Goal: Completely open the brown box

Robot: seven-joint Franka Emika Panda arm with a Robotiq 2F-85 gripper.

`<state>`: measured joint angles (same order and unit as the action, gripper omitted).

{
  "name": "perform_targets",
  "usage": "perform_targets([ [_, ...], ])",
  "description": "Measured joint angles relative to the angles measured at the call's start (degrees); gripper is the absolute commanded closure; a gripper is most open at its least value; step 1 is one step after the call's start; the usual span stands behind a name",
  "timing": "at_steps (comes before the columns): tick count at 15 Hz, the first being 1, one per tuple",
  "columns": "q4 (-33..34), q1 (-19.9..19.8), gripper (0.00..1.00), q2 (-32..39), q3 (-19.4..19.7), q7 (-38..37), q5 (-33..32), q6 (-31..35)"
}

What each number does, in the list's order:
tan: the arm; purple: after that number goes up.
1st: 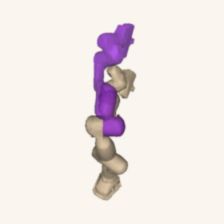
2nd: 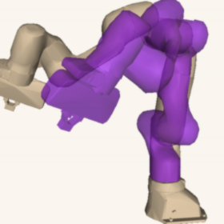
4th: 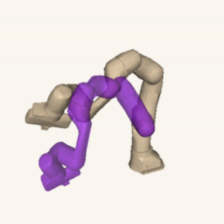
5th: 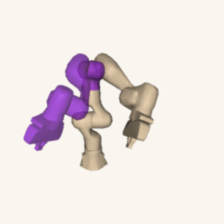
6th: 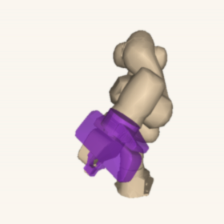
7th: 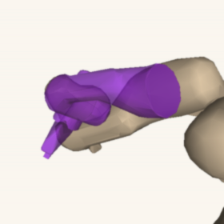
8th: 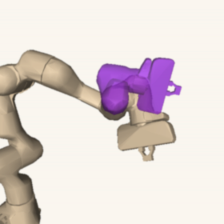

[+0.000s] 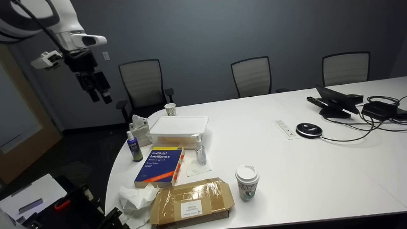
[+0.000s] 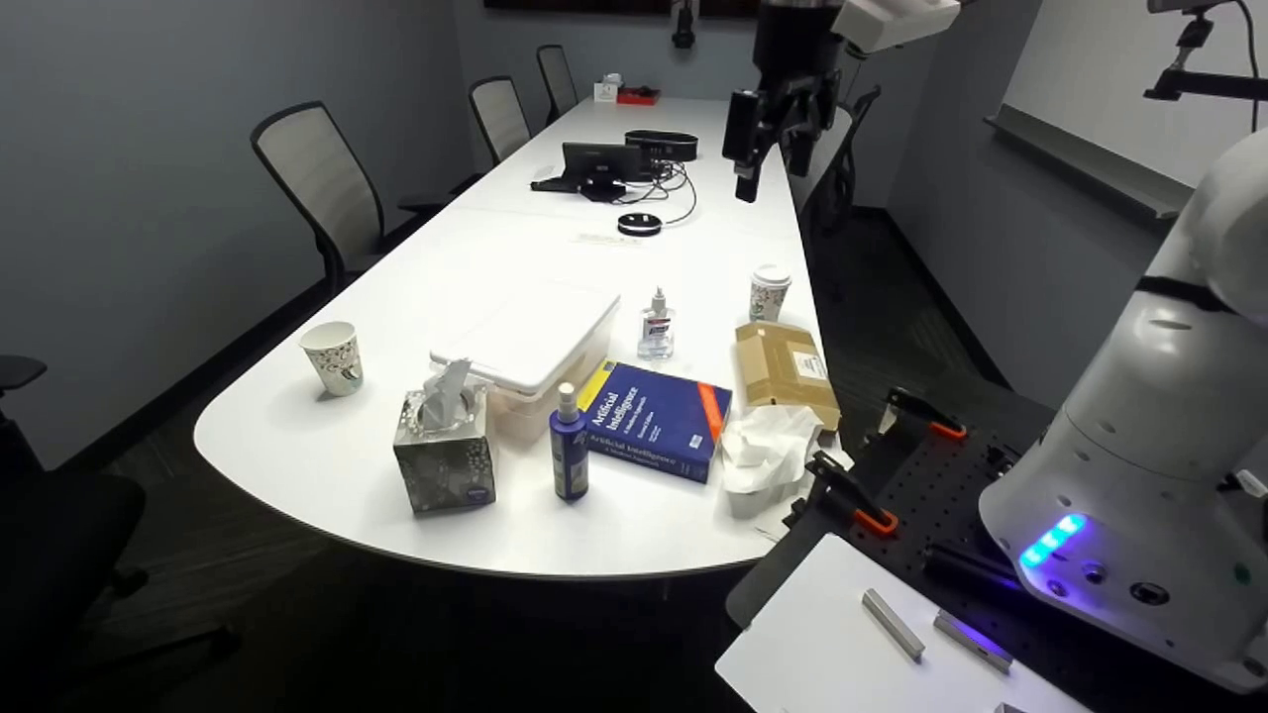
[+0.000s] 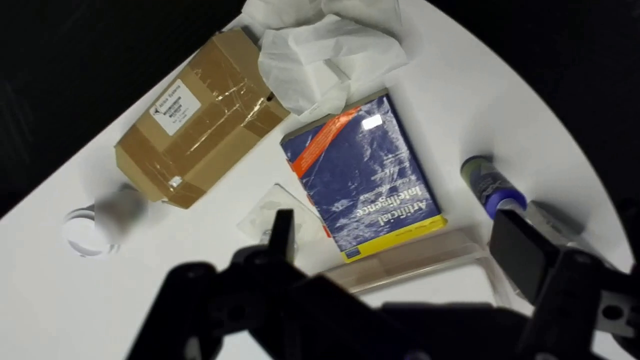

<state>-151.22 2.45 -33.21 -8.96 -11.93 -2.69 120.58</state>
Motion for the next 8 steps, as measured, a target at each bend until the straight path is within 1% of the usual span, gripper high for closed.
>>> perform_targets([
  [2, 2.9, -3.0, 0.00, 5.7, -2.2, -6.8, -4.1, 1.9],
  [4, 6.3, -6.0, 0.00, 12.2, -3.7, -14.1, -9.7, 3.0],
  [6, 10.0, -8.1, 0.00, 19.3, -4.2, -22.2, -16.1, 3.2],
  [8, 13.6, -8.9, 0.00, 26.7, -3.7, -31.1, -22.6, 3.1],
])
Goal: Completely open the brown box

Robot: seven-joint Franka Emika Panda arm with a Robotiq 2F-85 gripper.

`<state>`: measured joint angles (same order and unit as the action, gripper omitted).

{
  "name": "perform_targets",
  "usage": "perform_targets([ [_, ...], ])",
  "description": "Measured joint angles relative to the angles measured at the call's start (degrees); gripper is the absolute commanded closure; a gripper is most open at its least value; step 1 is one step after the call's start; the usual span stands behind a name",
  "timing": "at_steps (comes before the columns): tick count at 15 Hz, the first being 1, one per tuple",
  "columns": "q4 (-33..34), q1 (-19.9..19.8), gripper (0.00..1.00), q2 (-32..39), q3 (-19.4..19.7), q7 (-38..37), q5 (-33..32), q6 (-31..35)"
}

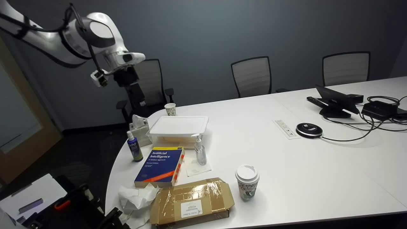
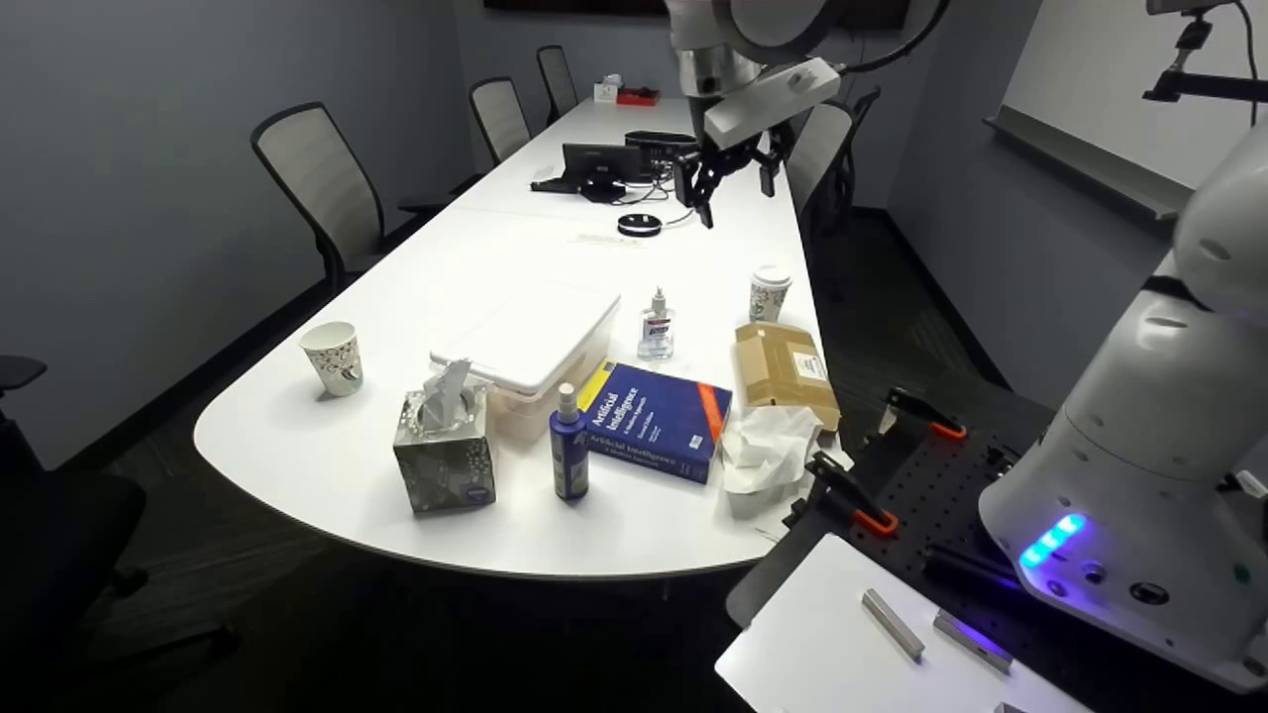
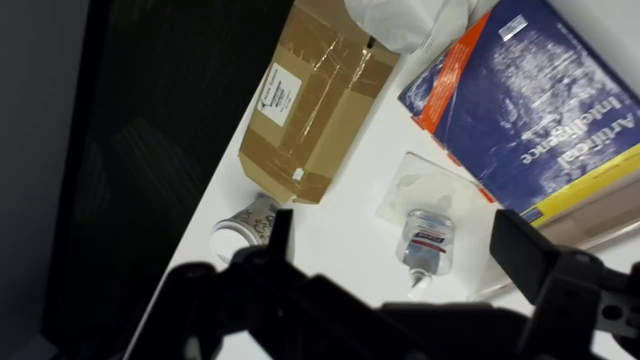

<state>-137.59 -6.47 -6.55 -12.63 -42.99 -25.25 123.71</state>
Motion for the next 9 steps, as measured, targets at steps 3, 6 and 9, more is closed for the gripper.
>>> perform_targets([
  [3, 5.1, 1.2, 0.00, 10.8, 2.8, -12.6, -7.6, -1.0],
  [6, 9.9, 5.3, 0.00, 21.0, 7.2, -23.5, -11.9, -3.8],
  [9, 14.0, 9.7, 0.00, 30.2, 10.8, -31.3, -12.4, -7.6],
])
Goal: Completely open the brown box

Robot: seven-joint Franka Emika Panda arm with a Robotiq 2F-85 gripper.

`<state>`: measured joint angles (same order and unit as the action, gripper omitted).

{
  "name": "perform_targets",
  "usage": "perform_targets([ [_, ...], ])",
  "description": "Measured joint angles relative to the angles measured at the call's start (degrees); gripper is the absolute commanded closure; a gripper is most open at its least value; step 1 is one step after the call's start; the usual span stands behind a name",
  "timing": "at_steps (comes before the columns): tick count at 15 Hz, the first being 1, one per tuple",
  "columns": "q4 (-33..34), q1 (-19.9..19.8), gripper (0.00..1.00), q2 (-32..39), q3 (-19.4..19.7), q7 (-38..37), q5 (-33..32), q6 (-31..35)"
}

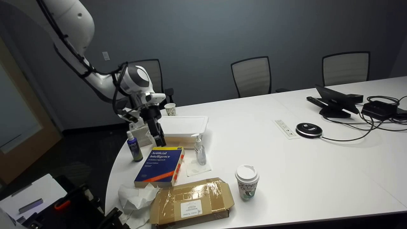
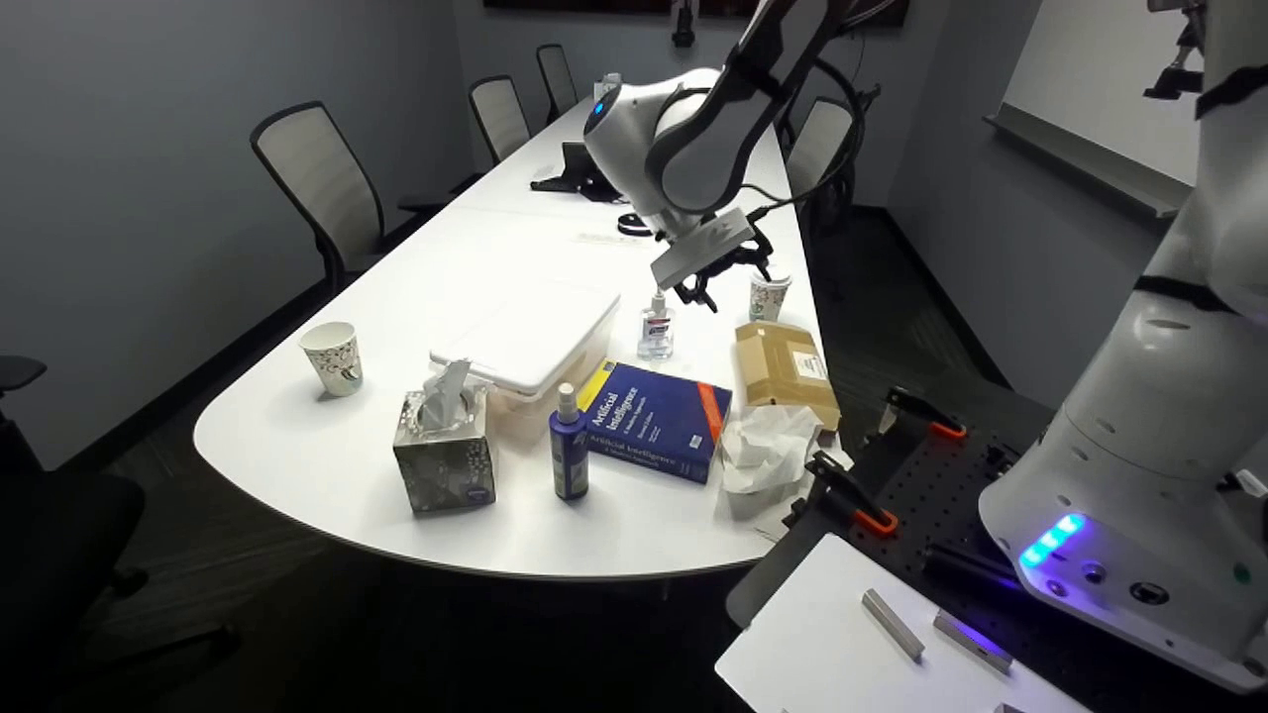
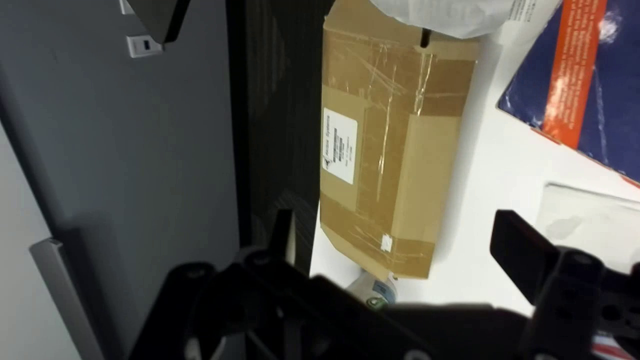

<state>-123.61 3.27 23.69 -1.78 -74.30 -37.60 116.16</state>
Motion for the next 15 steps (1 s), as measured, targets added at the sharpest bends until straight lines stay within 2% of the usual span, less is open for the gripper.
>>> perform_targets([
  [6, 7.5, 4.8, 0.00, 14.0, 3.8, -7.2, 1.0, -3.1],
  [15, 17.9, 4.7, 0.00, 25.9, 8.2, -6.8, 4.2, -3.1],
])
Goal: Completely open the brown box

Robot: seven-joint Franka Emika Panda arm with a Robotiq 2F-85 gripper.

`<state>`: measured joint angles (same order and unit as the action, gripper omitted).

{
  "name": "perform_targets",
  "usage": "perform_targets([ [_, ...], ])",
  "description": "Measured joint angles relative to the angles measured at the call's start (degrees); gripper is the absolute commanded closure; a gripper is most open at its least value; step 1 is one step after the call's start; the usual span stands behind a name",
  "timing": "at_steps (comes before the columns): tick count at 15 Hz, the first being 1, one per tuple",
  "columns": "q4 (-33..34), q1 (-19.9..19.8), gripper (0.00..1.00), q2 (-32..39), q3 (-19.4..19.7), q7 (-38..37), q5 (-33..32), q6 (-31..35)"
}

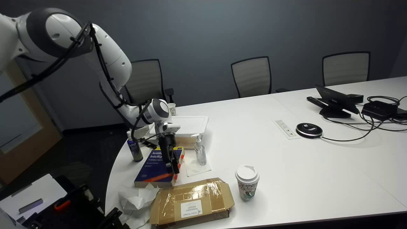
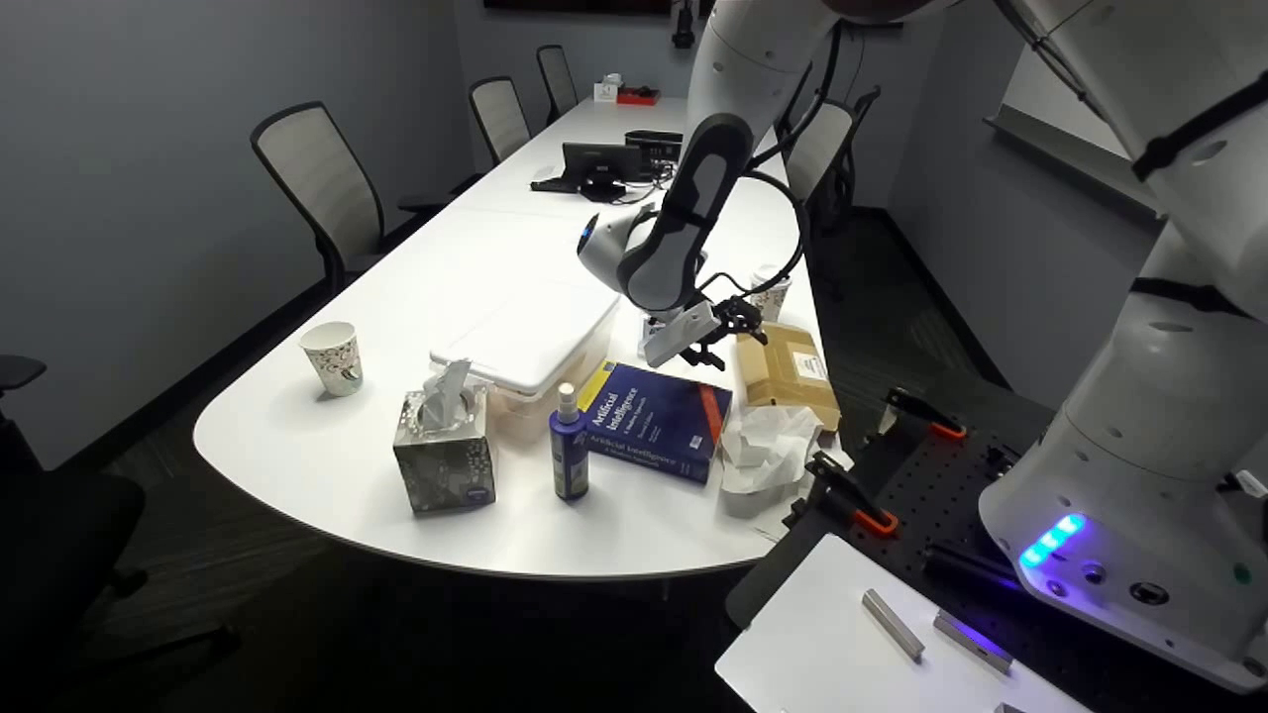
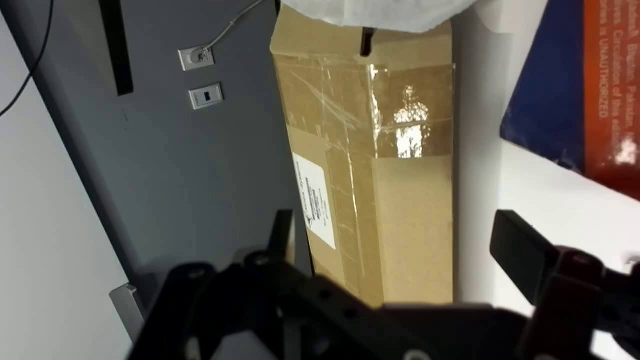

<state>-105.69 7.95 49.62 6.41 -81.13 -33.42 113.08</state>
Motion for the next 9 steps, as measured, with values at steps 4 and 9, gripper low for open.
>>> perform_targets([
  [4, 2.8, -0.1, 0.00, 3.5, 2.1, 1.0, 1.8, 0.0],
  [9, 4.8, -0.5, 0.00, 6.1, 3.3, 2.0, 3.9, 0.0],
])
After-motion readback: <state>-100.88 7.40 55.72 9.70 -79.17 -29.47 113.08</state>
